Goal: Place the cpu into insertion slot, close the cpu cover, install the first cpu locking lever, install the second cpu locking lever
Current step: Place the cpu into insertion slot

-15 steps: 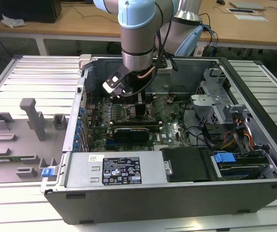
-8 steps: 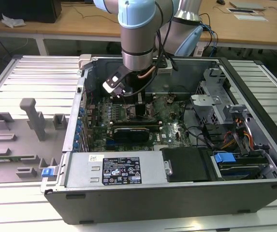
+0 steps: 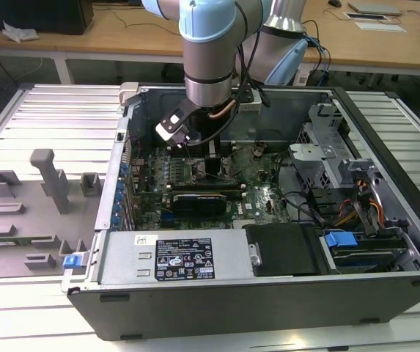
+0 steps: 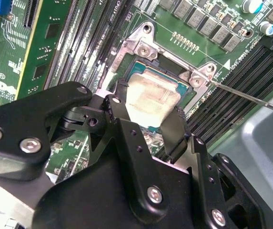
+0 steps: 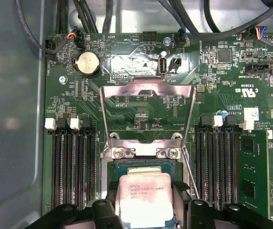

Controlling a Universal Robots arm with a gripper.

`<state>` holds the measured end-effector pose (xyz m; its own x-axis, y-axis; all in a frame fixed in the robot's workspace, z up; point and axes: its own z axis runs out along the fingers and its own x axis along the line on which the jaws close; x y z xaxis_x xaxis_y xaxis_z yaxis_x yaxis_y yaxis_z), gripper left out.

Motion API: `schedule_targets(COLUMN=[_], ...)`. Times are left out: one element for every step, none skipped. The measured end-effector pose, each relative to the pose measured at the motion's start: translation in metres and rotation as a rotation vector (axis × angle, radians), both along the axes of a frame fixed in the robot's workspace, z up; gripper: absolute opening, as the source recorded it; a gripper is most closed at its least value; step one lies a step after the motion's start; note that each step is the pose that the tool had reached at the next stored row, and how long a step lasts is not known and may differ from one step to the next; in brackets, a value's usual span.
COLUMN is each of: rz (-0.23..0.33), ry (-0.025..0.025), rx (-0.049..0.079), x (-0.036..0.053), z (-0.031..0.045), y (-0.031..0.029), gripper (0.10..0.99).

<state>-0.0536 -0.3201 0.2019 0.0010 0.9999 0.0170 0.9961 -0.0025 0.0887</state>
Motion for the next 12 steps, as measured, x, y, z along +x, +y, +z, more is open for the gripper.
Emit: schedule_targets(rz=[0.000,-0.003,-0.010,-0.020,-0.026,-0.030,-0.034,-0.037,-0.039,-0.041,-0.042,-0.043], ry=[0.0000,0.0001,0.0002,0.0002,0.0002,0.0002,0.0001,0.0002,0.0002,0.0001,0.0003,0.0002], rx=[0.000,0.000,0.000,0.000,0.000,0.000,0.000,0.000,0.000,0.000,0.000,0.000], x=[0.0000,0.0000,0.0000,-0.0001,-0.0001,0.0000,0.0000,0.0000,0.0001,0.0003,0.0003,0.0005], z=[0.0000,0.0001,0.0001,0.0001,0.0001,0.0001,0.0001,0.0001,0.0001,0.0001,0.0001,0.0001], y=[0.0000,0.0000,-0.0001,-0.0001,-0.0001,0.0000,-0.0001,0.0000,0.0000,0.0002,0.0003,0.0005], gripper=[0.533,0.533,0.533,0.533,0.533,0.533,0.533,0.533,0.533,0.533,0.533,0.533])
